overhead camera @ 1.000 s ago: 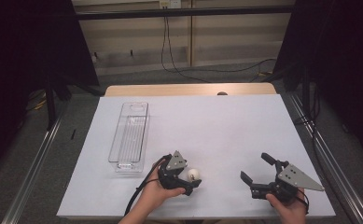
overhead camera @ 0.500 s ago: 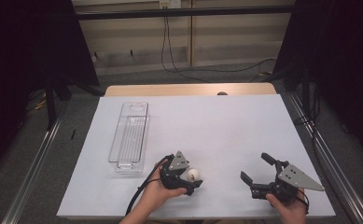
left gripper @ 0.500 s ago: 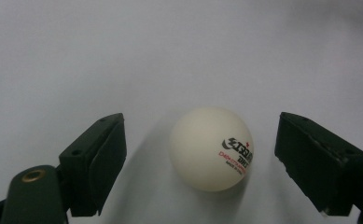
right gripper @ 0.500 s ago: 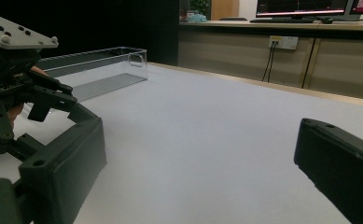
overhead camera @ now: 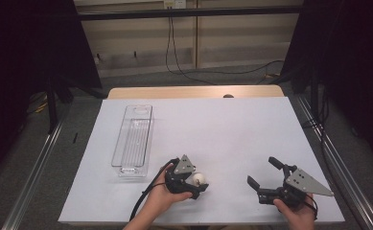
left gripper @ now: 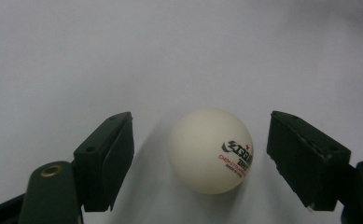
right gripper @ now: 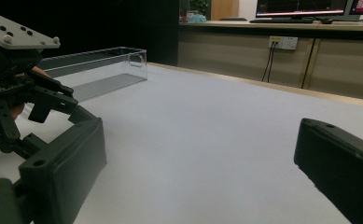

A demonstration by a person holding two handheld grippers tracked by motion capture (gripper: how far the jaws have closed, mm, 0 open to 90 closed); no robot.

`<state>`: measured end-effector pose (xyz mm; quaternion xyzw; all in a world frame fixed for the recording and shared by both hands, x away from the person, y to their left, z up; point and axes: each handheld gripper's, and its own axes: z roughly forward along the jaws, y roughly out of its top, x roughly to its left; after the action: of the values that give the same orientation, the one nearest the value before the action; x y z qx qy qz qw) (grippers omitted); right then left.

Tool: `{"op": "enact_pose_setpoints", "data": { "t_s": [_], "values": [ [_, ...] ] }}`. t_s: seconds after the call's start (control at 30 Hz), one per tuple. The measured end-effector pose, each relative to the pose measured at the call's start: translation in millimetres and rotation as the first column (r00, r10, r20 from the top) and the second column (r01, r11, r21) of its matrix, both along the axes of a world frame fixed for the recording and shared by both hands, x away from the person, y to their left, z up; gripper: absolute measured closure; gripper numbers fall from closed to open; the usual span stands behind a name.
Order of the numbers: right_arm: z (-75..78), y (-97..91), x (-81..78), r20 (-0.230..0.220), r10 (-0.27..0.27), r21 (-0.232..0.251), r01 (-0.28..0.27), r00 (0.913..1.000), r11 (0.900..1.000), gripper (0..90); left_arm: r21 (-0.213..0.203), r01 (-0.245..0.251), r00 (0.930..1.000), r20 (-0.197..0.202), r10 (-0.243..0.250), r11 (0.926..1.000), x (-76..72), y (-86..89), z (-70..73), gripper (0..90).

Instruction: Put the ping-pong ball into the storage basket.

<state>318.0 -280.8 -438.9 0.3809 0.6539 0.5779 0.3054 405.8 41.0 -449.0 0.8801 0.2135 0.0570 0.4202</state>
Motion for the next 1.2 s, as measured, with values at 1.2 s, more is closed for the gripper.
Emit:
{"op": "enact_pose_setpoints", "data": {
  "t_s": [1.2],
  "values": [
    [0.4, -0.4, -0.5, -0.001, -0.001, 0.005, 0.001, 1.0, 1.0, 1.9, 0.021, 0.009, 0.9998, -0.018, -0.009, 0.9997, 0.7, -2.9, -4.1, 39.1]
  ]
}}
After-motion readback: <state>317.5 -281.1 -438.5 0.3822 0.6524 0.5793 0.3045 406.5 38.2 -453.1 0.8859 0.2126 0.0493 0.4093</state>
